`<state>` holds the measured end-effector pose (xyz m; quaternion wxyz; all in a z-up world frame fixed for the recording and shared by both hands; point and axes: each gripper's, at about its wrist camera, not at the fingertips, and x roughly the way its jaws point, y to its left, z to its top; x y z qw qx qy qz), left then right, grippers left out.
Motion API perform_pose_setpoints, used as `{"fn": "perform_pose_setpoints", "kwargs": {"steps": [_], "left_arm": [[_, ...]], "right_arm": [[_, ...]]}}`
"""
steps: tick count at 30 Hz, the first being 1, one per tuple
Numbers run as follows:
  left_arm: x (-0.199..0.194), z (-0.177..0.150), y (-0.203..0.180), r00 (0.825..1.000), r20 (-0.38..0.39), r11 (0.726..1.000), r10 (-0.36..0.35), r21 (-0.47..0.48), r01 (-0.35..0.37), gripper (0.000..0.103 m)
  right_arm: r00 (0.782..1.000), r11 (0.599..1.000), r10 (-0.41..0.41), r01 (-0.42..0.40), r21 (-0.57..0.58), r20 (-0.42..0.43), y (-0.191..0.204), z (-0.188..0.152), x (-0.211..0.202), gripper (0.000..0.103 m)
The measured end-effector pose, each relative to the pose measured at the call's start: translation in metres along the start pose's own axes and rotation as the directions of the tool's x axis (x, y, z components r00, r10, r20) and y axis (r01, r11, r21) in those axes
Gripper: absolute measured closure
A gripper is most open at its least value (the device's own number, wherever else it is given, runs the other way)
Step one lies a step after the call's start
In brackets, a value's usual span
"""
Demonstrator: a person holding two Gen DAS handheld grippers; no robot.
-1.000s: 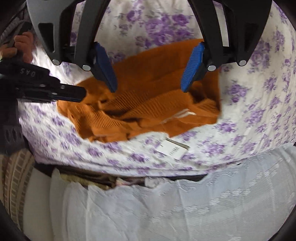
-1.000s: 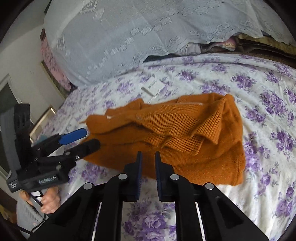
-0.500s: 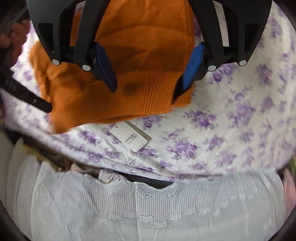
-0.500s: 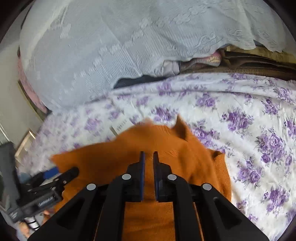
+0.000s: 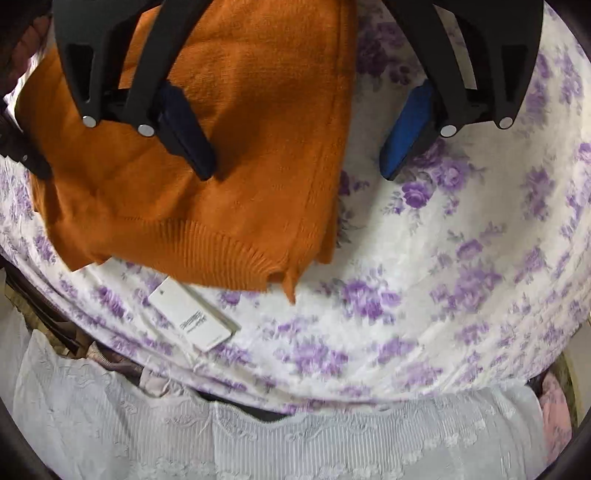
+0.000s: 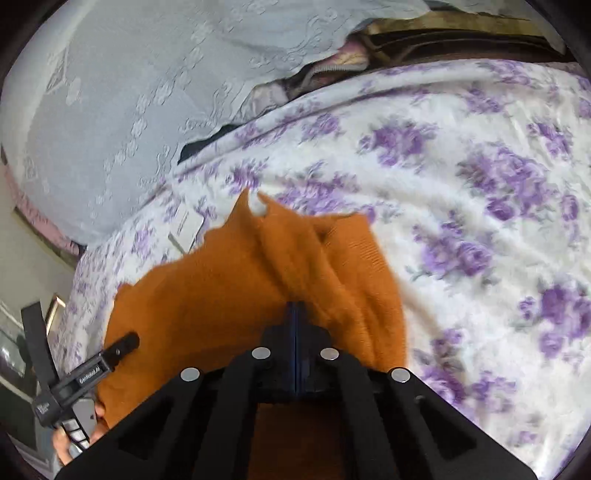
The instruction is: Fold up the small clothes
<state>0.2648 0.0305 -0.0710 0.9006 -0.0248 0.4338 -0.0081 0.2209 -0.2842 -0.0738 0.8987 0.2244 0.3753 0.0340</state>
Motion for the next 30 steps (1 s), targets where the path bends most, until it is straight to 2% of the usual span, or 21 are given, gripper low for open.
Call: {"fn": "perform_pose_setpoints", "kwargs": {"steps": [1, 3, 5, 8, 10, 11, 12, 14, 15, 18, 21, 28, 30], "left_arm": [[-0.007, 0.001, -0.005, 0.999, 0.032, 1.000, 0.014, 0.020, -0.015, 0.018], [-0.021, 0.004, -0.019, 0.996, 0.094, 0.998, 0.008, 0.066, -0.014, 0.018], [-0.026, 0.010, -0.032, 0.993, 0.115, 0.996, 0.003, 0.090, -0.013, 0.017], [-0.012, 0.022, -0.051, 0.995, 0.095, 0.992, 0.032, 0.118, -0.043, 0.017], [0.013, 0.024, -0.058, 0.996, 0.037, 0.987, 0.077, 0.137, -0.081, 0.017], [0.022, 0.022, -0.060, 0.996, 0.018, 0.985, 0.092, 0.142, -0.094, 0.015], [0.026, 0.018, -0.060, 0.995, 0.033, 0.985, 0.096, 0.140, -0.100, 0.013], [0.020, 0.016, -0.060, 0.993, 0.058, 0.984, 0.101, 0.142, -0.108, 0.012], [0.018, 0.015, -0.061, 0.991, 0.070, 0.982, 0.111, 0.147, -0.120, 0.012], [0.013, 0.012, -0.061, 0.990, 0.093, 0.982, 0.105, 0.146, -0.118, 0.012], [0.003, 0.006, -0.054, 0.991, 0.107, 0.987, 0.085, 0.125, -0.099, 0.012], [-0.017, -0.014, -0.042, 0.992, 0.103, 0.991, 0.067, 0.113, -0.079, 0.012], [-0.018, -0.019, -0.041, 0.992, 0.099, 0.989, 0.084, 0.116, -0.095, 0.012]], "right_arm": [[1.000, 1.000, 0.004, -0.004, -0.012, 0.025, 0.006, 0.002, -0.004, 0.097], [0.999, 0.998, 0.035, -0.035, -0.049, 0.019, 0.022, 0.009, -0.002, 0.097], [0.999, 0.996, 0.046, -0.046, -0.074, 0.005, 0.037, 0.018, 0.008, 0.097], [0.994, 0.994, 0.092, -0.095, -0.052, -0.058, 0.045, 0.026, 0.036, 0.094], [0.994, 0.997, 0.069, -0.070, -0.008, -0.088, 0.035, 0.022, 0.052, 0.091], [0.992, 0.997, 0.080, -0.079, 0.011, -0.095, 0.027, 0.017, 0.057, 0.097], [0.991, 0.995, 0.097, -0.095, 0.027, -0.094, 0.020, 0.015, 0.059, 0.102], [0.989, 0.993, 0.116, -0.111, 0.050, -0.095, 0.016, 0.018, 0.056, 0.103], [0.992, 0.995, 0.098, -0.096, 0.040, -0.073, 0.017, 0.017, 0.050, 0.103], [0.997, 0.997, 0.063, -0.065, -0.035, -0.037, 0.031, 0.008, 0.031, 0.097], [0.997, 0.993, 0.070, -0.071, -0.092, -0.014, 0.041, 0.001, 0.013, 0.097], [0.997, 0.990, 0.054, -0.061, -0.125, -0.057, 0.040, -0.028, 0.000, 0.094], [0.996, 0.990, 0.056, -0.064, -0.125, -0.063, 0.038, -0.031, 0.001, 0.094]]}}
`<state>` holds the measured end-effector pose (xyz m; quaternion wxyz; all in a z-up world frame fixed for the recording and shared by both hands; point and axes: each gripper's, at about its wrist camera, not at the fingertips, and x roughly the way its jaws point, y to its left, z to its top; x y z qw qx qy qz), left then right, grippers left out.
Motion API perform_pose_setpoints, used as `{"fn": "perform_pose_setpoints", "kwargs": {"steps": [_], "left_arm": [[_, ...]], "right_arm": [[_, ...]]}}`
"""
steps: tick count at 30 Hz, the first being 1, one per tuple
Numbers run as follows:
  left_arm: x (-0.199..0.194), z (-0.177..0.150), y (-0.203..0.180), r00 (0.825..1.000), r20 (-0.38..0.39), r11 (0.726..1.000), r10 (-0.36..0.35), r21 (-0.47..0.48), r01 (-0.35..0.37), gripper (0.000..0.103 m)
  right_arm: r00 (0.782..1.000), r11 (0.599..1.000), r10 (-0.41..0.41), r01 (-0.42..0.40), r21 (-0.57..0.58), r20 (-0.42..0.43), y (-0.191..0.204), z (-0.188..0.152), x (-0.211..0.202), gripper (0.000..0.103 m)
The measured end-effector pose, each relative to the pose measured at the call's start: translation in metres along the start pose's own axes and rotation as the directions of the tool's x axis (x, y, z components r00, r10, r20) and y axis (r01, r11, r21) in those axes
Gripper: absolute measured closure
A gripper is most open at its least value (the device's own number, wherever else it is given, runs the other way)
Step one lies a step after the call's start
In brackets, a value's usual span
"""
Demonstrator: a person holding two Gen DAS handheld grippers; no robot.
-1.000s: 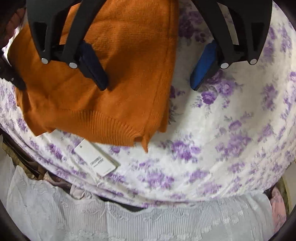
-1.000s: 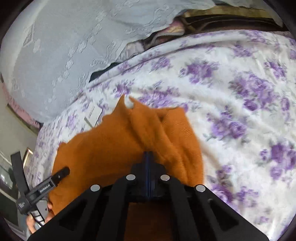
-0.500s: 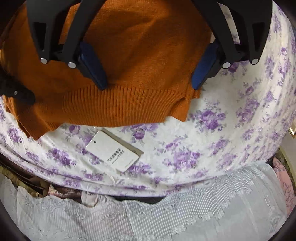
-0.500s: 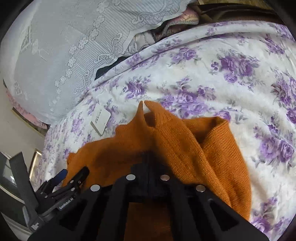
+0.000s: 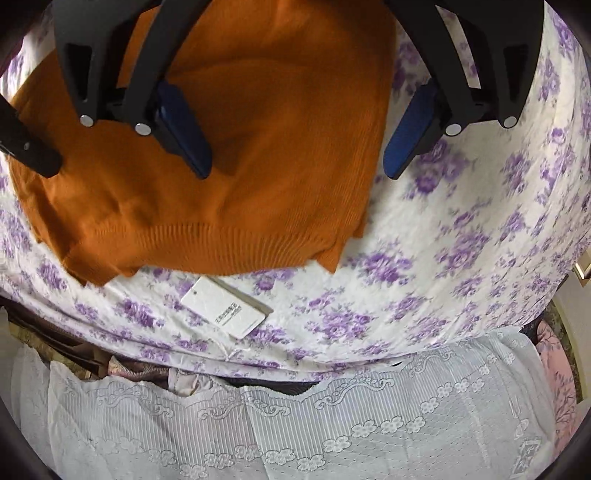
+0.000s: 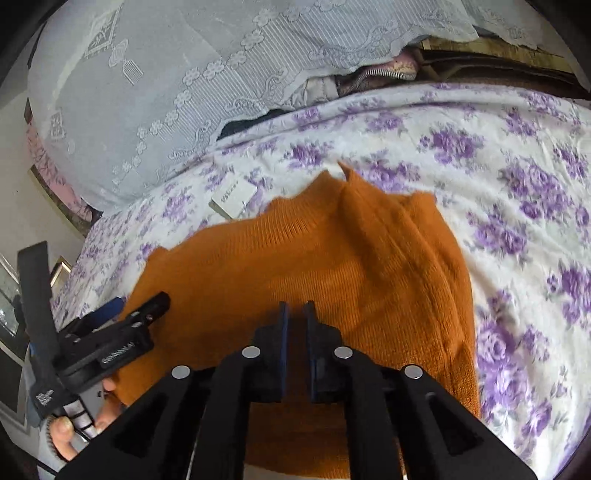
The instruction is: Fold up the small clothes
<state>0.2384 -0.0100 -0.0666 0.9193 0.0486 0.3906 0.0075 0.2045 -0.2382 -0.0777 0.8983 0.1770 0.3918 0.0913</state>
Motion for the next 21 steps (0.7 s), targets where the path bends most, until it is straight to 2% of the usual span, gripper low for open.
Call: {"fn": "perform_pose_setpoints", "kwargs": {"steps": [6, 8, 12, 14, 17, 21], "left_arm": [[-0.004, -0.007, 0.004, 1.000, 0.003, 1.000, 0.026, -0.009, -0.026, 0.011], [-0.008, -0.008, 0.005, 1.000, 0.012, 1.000, 0.025, -0.013, -0.025, 0.011], [-0.017, -0.012, 0.004, 0.999, 0.029, 1.000, 0.029, -0.005, -0.029, 0.011], [-0.021, -0.015, 0.004, 0.999, 0.036, 1.000, 0.025, -0.001, -0.025, 0.011], [-0.021, -0.020, 0.001, 0.999, 0.021, 0.999, 0.030, 0.020, -0.031, 0.010], [-0.016, -0.022, -0.001, 0.999, -0.001, 0.999, 0.040, 0.028, -0.040, 0.007]], "right_arm": [[1.000, 1.000, 0.001, -0.001, 0.013, 0.022, -0.001, -0.007, -0.012, 0.094], [0.999, 1.000, 0.004, -0.004, -0.002, 0.043, 0.002, -0.011, -0.019, 0.089], [0.999, 0.999, 0.013, -0.012, -0.035, 0.042, 0.009, -0.019, -0.026, 0.088], [1.000, 0.998, 0.005, -0.003, -0.058, 0.031, 0.012, -0.024, -0.026, 0.081], [1.000, 0.997, -0.011, 0.011, -0.071, 0.010, 0.014, -0.027, -0.020, 0.080], [1.000, 0.999, 0.009, -0.008, -0.054, 0.025, 0.011, -0.026, -0.023, 0.080]]}}
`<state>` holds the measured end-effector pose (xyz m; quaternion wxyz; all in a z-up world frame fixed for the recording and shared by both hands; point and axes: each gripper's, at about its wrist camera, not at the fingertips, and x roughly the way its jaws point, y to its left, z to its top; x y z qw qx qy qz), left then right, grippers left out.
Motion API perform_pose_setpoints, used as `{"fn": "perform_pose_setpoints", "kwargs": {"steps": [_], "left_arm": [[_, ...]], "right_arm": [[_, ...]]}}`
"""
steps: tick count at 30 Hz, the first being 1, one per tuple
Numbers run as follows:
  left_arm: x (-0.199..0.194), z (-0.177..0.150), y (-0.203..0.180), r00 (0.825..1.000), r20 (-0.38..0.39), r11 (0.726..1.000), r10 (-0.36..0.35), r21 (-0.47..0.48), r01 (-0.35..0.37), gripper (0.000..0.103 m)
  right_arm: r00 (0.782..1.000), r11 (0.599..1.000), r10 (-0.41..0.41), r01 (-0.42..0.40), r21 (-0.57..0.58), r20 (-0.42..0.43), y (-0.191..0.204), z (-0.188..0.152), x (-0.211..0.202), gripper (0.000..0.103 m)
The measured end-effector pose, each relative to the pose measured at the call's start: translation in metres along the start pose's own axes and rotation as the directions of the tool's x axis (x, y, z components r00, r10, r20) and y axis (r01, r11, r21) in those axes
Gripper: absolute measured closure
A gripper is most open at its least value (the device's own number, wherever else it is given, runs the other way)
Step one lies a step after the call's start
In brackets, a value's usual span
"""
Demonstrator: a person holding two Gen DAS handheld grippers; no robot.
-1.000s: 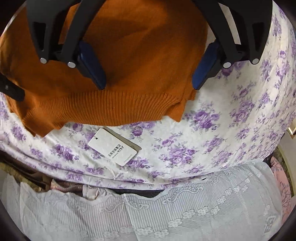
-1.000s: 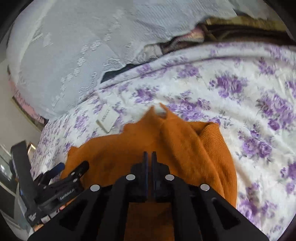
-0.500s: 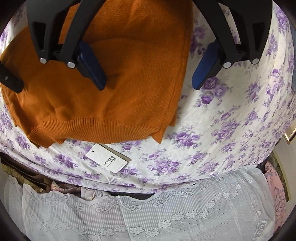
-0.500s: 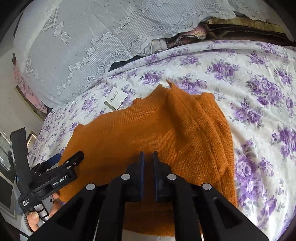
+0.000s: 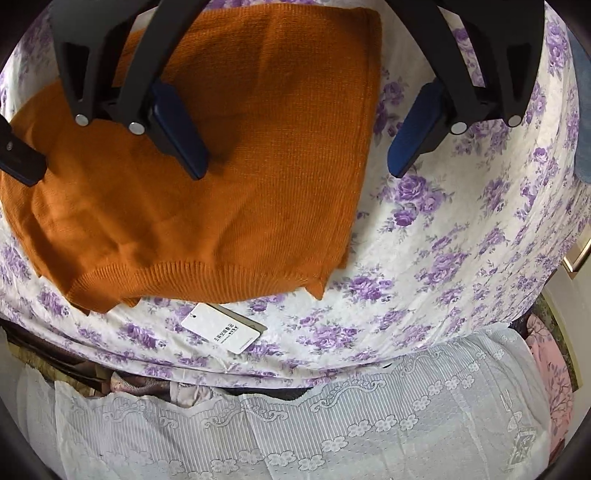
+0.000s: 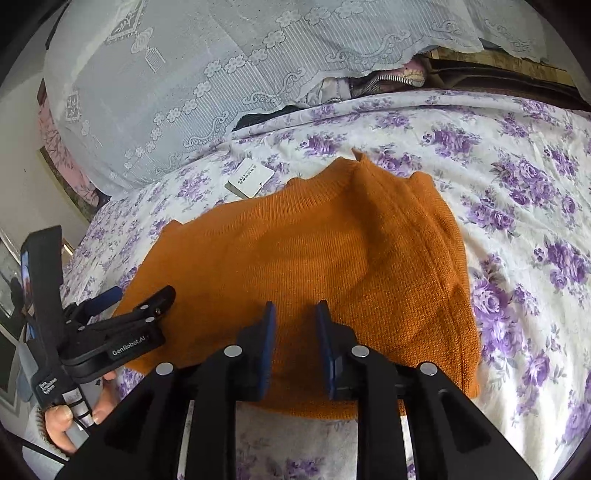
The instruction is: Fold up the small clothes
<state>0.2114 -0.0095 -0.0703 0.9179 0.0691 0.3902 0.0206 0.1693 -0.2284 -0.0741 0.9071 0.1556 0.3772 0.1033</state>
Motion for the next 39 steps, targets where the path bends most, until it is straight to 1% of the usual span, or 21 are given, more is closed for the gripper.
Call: {"fn": "perform_pose_setpoints", "kwargs": {"steps": [3, 5, 7, 8, 9, 10, 11, 12, 14, 15, 17, 18, 19, 22, 23, 24, 27, 29, 32, 35, 39], "left_arm": [[-0.004, 0.003, 0.002, 1.000, 0.014, 1.000, -0.012, -0.011, 0.012, 0.007], [-0.004, 0.011, 0.002, 0.999, 0.028, 1.000, -0.026, -0.011, 0.027, 0.007], [0.001, 0.025, 0.001, 1.000, 0.031, 1.000, -0.005, -0.020, 0.006, 0.007], [0.005, 0.029, 0.001, 1.000, 0.026, 1.000, 0.001, -0.024, -0.001, 0.007], [0.015, 0.031, 0.000, 1.000, -0.002, 1.000, 0.005, -0.027, -0.006, 0.007], [0.025, 0.030, 0.000, 0.999, -0.037, 1.000, 0.008, -0.027, -0.009, 0.007], [0.036, 0.026, 0.001, 0.997, -0.071, 0.999, -0.002, -0.035, -0.001, 0.006], [0.037, 0.025, 0.004, 0.998, -0.067, 0.998, -0.019, -0.055, 0.015, 0.006], [0.033, 0.026, 0.009, 0.997, -0.062, 0.997, -0.035, -0.071, 0.030, 0.006], [0.025, 0.024, 0.012, 0.998, -0.042, 0.996, -0.039, -0.085, 0.035, 0.006], [0.013, 0.020, 0.015, 0.998, -0.016, 0.994, -0.058, -0.092, 0.057, 0.007], [0.004, 0.017, 0.017, 0.997, 0.003, 0.993, -0.081, -0.090, 0.081, 0.007], [-0.001, 0.015, 0.016, 0.996, 0.013, 0.993, -0.087, -0.081, 0.088, 0.007], [0.007, 0.005, 0.002, 0.998, -0.042, 0.999, -0.039, -0.010, 0.039, 0.005], [0.012, 0.001, -0.001, 0.998, -0.057, 1.000, -0.030, -0.002, 0.030, 0.004], [0.010, 0.002, 0.002, 0.998, -0.053, 0.999, -0.035, -0.020, 0.034, 0.004], [-0.008, -0.003, 0.011, 0.996, -0.030, 0.995, -0.079, -0.062, 0.077, 0.005], [-0.018, -0.011, 0.011, 0.995, -0.023, 0.994, -0.093, -0.064, 0.092, 0.005], [-0.037, -0.016, 0.005, 0.994, 0.014, 0.993, -0.108, -0.047, 0.109, 0.005], [-0.053, -0.016, -0.009, 0.989, 0.041, 0.990, -0.140, -0.013, 0.141, 0.005], [-0.059, -0.011, -0.031, 0.991, 0.044, 0.991, -0.130, 0.048, 0.128, 0.005]], "right_arm": [[0.999, 1.000, 0.015, -0.014, -0.005, 0.037, 0.003, 0.004, -0.006, 0.079], [0.998, 1.000, 0.014, -0.013, -0.017, 0.058, 0.007, 0.017, -0.003, 0.079], [0.996, 1.000, 0.018, -0.017, -0.010, 0.083, 0.009, 0.032, 0.004, 0.078], [0.997, 1.000, 0.010, -0.010, 0.000, 0.075, 0.007, 0.037, 0.010, 0.078], [0.998, 1.000, -0.001, 0.000, 0.018, 0.059, 0.004, 0.039, 0.017, 0.078], [1.000, 0.999, -0.013, 0.012, 0.047, 0.012, -0.004, 0.038, 0.029, 0.077], [1.000, 0.998, -0.009, 0.010, 0.061, -0.021, -0.008, 0.035, 0.036, 0.077], [1.000, 0.998, 0.009, -0.007, 0.068, -0.021, -0.013, 0.032, 0.038, 0.077], [1.000, 0.996, 0.021, -0.021, 0.082, -0.002, -0.014, 0.033, 0.029, 0.077], [1.000, 0.996, 0.022, -0.023, 0.081, 0.017, -0.013, 0.032, 0.023, 0.077], [0.999, 0.998, 0.009, -0.012, 0.055, 0.047, -0.009, 0.026, 0.009, 0.071], [0.999, 0.999, 0.005, -0.007, 0.045, 0.048, -0.007, 0.022, 0.005, 0.069], [0.999, 0.999, 0.003, -0.004, 0.045, 0.036, -0.007, 0.018, 0.003, 0.066], [1.000, 0.999, 0.001, -0.001, 0.044, 0.009, -0.011, 0.010, 0.008, 0.064], [1.000, 0.999, 0.004, -0.005, 0.043, 0.011, -0.011, 0.010, 0.007, 0.064], [1.000, 0.999, 0.010, -0.011, 0.050, 0.017, -0.012, 0.010, 0.005, 0.064], [0.998, 0.995, 0.024, -0.030, 0.092, 0.066, -0.019, 0.006, -0.014, 0.064], [0.995, 0.992, 0.015, -0.026, 0.120, 0.096, -0.027, 0.003, -0.029, 0.064], [0.993, 0.985, -0.010, -0.010, 0.172, 0.119, -0.044, -0.003, -0.046, 0.064], [0.993, 0.976, -0.025, -0.001, 0.218, 0.117, -0.061, -0.011, -0.056, 0.064], [0.994, 0.962, -0.033, 0.004, 0.275, 0.101, -0.076, -0.020, -0.058, 0.064]]}}
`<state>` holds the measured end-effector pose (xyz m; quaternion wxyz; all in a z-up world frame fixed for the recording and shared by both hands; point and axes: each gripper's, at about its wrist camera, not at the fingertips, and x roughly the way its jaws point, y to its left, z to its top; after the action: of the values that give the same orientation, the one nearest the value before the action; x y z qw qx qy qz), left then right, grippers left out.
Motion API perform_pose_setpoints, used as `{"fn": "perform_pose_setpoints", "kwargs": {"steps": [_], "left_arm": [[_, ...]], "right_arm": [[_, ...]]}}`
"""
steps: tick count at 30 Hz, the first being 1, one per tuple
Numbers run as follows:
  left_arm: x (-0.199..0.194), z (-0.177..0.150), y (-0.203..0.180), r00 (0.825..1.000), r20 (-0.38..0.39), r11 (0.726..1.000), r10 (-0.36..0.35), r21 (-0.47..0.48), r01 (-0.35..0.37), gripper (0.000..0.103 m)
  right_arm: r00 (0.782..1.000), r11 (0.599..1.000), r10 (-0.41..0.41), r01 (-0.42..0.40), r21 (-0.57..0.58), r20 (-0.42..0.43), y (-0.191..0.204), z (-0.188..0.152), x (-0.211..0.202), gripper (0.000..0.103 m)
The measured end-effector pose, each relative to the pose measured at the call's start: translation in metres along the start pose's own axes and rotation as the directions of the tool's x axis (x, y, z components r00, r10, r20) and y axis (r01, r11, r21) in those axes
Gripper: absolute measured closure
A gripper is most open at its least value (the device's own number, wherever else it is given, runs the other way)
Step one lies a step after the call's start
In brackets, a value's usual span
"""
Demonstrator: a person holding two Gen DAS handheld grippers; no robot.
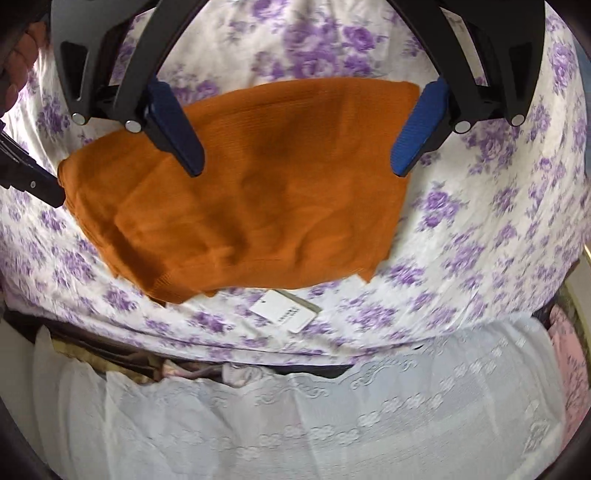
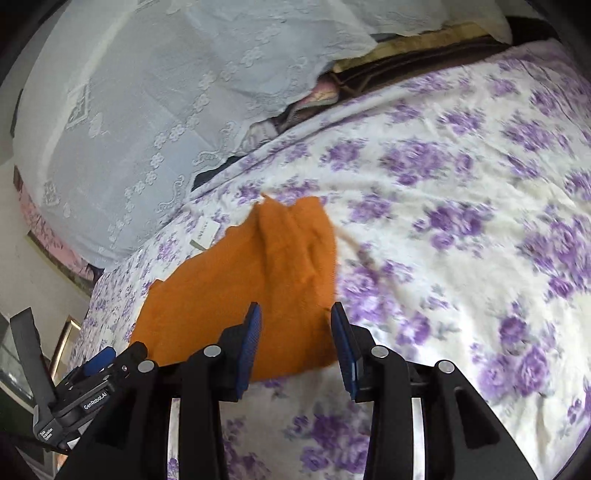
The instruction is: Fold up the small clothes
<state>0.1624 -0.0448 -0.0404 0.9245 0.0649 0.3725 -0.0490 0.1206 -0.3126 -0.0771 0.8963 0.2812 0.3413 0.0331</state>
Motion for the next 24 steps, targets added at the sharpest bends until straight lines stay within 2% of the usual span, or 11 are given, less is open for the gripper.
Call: {"fn": "perform_pose_setpoints", "kwargs": {"steps": [5, 10, 18, 24], "left_arm": [[0.009, 0.006, -0.020, 1.000, -0.011, 0.999, 0.018, 0.046, -0.018, 0.005], [0.038, 0.000, -0.033, 0.997, -0.071, 0.998, 0.026, 0.051, -0.022, 0.004], [0.038, -0.005, -0.037, 0.998, -0.051, 0.998, 0.043, 0.057, -0.040, 0.004], [0.038, -0.007, -0.044, 0.997, -0.026, 0.994, 0.077, 0.086, -0.074, 0.004]], "right_arm": [[0.999, 0.999, 0.020, -0.019, 0.042, -0.045, -0.010, -0.002, 0.014, 0.064], [0.995, 0.994, 0.070, -0.064, 0.088, -0.067, -0.018, 0.003, 0.025, 0.063], [0.988, 0.986, 0.123, -0.111, 0.127, -0.095, -0.019, 0.027, 0.062, 0.068], [0.986, 0.989, 0.119, -0.108, 0.099, -0.113, -0.013, 0.033, 0.074, 0.071]]}}
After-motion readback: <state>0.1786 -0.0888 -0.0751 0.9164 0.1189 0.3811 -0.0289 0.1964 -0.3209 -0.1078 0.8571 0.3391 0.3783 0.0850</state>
